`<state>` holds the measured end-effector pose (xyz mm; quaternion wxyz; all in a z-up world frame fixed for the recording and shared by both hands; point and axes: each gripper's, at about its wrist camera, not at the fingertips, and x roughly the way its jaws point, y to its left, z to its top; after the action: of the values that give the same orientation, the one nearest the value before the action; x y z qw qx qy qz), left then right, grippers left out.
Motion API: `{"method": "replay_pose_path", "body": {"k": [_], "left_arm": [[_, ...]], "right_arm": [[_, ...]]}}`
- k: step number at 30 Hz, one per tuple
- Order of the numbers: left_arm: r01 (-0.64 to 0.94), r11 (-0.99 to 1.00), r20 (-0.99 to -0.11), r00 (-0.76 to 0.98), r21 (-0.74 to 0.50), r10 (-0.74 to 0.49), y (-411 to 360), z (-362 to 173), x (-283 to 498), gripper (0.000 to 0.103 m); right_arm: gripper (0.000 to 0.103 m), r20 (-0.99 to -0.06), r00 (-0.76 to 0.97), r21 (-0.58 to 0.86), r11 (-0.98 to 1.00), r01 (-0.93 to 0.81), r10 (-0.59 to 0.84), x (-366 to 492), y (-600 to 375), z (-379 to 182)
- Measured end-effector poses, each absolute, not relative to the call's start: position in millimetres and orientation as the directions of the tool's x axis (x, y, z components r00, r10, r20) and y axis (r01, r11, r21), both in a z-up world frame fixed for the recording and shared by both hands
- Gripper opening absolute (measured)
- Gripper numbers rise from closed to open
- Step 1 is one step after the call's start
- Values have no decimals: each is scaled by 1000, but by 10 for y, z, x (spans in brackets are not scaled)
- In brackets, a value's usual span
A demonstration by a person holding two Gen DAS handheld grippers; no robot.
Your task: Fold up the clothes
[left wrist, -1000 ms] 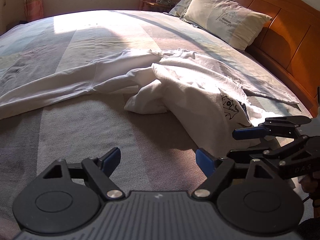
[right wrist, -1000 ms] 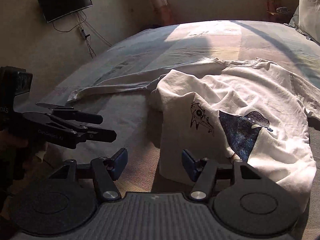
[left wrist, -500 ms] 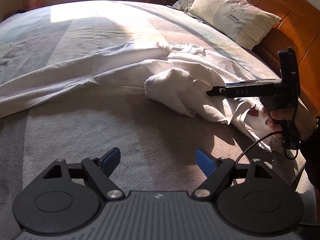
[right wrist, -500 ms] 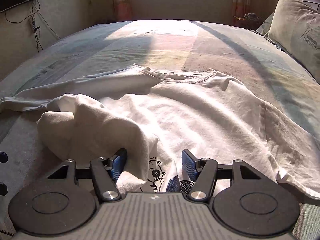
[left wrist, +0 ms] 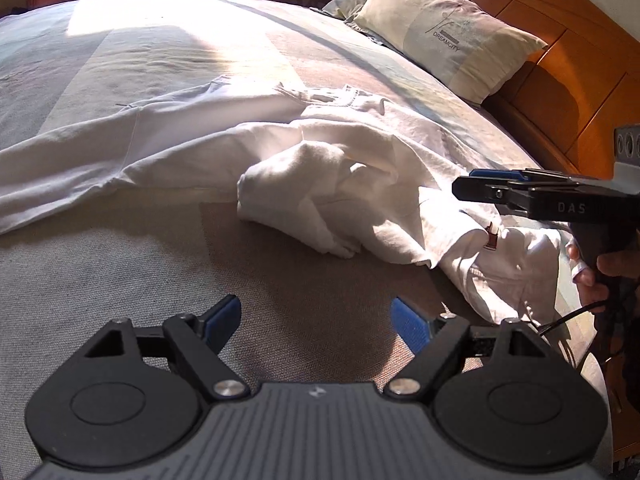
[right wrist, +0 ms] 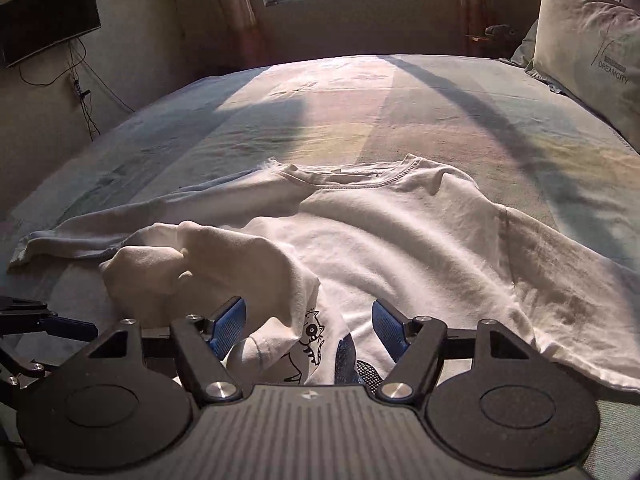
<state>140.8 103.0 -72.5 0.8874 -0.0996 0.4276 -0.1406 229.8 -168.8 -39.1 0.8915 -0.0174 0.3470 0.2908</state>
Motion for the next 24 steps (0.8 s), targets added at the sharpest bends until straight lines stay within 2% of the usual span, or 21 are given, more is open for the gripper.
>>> {"method": "replay_pose_path", "body": {"k": [5, 10, 12, 14, 15, 16, 19, 24], "left_arm": [[149, 950, -742, 596, -274, -307, 1042, -691, 1252, 83], [140, 961, -748, 604, -240, -275, 1037, -609, 1038, 83], [140, 962, -746, 609, -235, -270, 1039, -566, 943, 83], [145, 962, -742, 613, -232, -271, 1044, -521, 847, 83], [150, 962, -740, 615, -228, -272, 1043, -504, 806, 83], [157, 962, -738, 618, -223, -272, 1038, -489, 770, 83], [179, 966, -737, 624, -189, -260, 982, -476, 719, 83], [220, 969, -721, 653, -111, -231, 826, -423, 650, 83]], "right_arm": [[75, -675, 552, 54, 779, -624, 489, 1759, -1511, -320], [74, -717, 586, -97, 779, -620, 377, 1575, -1141, -590], [66, -723, 624, -208, 768, -605, 296, 1539, -997, -754], [34, -716, 655, -297, 744, -599, 242, 1499, -917, -844], [26, -711, 670, -334, 734, -591, 215, 1467, -906, -861], [11, -707, 678, -356, 727, -587, 202, 1439, -911, -857], [5, -691, 693, -374, 719, -586, 206, 1320, -997, -713], [5, -664, 700, -357, 713, -604, 261, 1095, -1159, -315]]}}
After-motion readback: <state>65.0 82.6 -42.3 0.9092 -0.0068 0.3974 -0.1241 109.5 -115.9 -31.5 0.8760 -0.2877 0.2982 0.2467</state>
